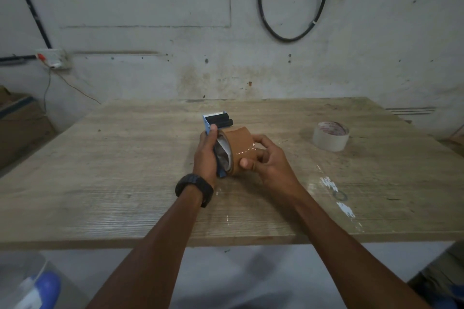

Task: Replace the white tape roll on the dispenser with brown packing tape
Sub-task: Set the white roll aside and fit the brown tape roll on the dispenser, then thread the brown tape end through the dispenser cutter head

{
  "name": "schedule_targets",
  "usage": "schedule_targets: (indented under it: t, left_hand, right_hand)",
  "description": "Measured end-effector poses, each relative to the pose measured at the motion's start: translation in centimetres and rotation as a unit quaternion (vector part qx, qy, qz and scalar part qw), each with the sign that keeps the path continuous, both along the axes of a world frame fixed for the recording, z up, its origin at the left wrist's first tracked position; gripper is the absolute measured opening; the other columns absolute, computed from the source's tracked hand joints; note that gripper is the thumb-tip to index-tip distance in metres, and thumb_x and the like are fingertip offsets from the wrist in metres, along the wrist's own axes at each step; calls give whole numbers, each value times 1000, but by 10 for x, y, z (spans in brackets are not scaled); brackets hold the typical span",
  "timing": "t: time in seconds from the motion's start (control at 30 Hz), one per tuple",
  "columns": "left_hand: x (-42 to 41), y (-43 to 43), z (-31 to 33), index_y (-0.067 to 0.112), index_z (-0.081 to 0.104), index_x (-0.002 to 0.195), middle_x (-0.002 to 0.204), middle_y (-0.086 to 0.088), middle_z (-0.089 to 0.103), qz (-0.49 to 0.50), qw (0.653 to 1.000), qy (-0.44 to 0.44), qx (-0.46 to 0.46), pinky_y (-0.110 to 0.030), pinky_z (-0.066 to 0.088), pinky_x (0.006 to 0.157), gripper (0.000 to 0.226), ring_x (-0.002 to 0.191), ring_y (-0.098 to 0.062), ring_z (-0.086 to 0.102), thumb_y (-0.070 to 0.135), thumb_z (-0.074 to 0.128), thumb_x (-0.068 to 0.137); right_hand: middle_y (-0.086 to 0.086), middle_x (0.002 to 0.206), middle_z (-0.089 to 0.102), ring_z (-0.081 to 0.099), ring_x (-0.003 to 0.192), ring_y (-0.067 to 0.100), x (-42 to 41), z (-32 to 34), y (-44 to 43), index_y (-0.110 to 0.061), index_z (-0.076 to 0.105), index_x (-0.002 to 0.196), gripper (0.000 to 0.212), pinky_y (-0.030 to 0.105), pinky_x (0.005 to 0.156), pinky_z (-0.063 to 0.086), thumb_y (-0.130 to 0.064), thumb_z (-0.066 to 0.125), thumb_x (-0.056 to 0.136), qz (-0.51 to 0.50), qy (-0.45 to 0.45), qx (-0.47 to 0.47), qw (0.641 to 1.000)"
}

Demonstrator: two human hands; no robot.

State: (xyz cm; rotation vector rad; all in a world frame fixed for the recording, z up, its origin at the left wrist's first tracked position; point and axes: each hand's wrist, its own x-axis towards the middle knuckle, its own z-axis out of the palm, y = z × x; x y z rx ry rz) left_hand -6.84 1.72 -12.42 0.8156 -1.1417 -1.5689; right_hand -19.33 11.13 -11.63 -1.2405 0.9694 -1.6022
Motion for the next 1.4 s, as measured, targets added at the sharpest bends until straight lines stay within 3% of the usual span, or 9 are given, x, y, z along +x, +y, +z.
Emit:
schedule_targets:
  t: [0.13,0.23,0.37,0.53,0.67,0.9,1.07,1.23,1.4]
  left_hand:
    - [3,2,5,14,52,137,129,-20,66,-60,998,24,-3,-54,57,91,109,111,-38,68,85,70,55]
    - [6,-1,5,20,41,142,128,-14,65,-113,991,59,-43,-44,61,76,114,103,-30,72,72,83,50]
    - [5,-4,6,23,39,145,138,-18,59,-156,986,39,-33,-45,59,82,118,114,-34,66,74,83,48]
    - [-4,-5,12,12,67,123,111,-15,72,-235,964,107,61,-42,59,82,90,98,-30,70,72,78,57]
    - [-13,-3,12,14,70,113,102,-11,70,-234,956,150,95,-38,58,78,70,90,-27,68,68,71,69]
    - [-14,0,14,8,58,131,96,-10,75,-225,960,144,80,-34,60,61,76,78,-23,74,62,59,78]
    - [-11,-2,11,12,67,119,93,-10,76,-232,957,166,58,-32,60,60,68,76,-23,74,62,61,75]
    - [-8,-7,10,17,76,104,90,-6,74,-247,950,189,35,-33,59,63,67,71,-19,72,67,78,60]
    - [-10,-5,10,17,71,113,89,-7,73,-248,946,202,44,-33,59,61,76,70,-20,71,65,83,56]
  right_hand:
    - [18,106,72,70,92,31,6,3,-3,-6,44,130,65,36,72,59,6,75,74,-2,-16,-22,1000]
    - [15,102,72,69,93,30,2,5,-3,-7,50,126,69,37,74,58,-10,85,67,-2,-33,-37,999]
    - [15,106,71,68,97,30,2,6,1,-6,58,120,73,38,81,58,-29,91,59,10,-53,-53,997]
    - [19,109,71,69,98,33,4,12,2,0,54,122,70,39,79,58,-23,88,65,2,-20,-68,998]
    - [14,109,72,69,101,30,0,18,4,-2,59,118,39,38,81,56,-15,73,84,-34,65,-75,994]
    - [9,75,72,68,73,29,-4,31,-3,-6,74,78,43,56,72,53,-40,55,95,-273,181,-92,940]
    - [-2,65,70,69,57,14,7,42,7,-18,74,71,21,41,60,60,-25,69,90,-361,194,-104,906]
    - [-3,98,73,71,85,5,-2,63,10,-14,75,103,23,24,77,60,-18,79,81,-266,271,-95,920]
    - [-9,98,75,69,92,1,-11,93,2,-21,77,104,27,31,88,57,-21,81,77,-201,397,-54,894]
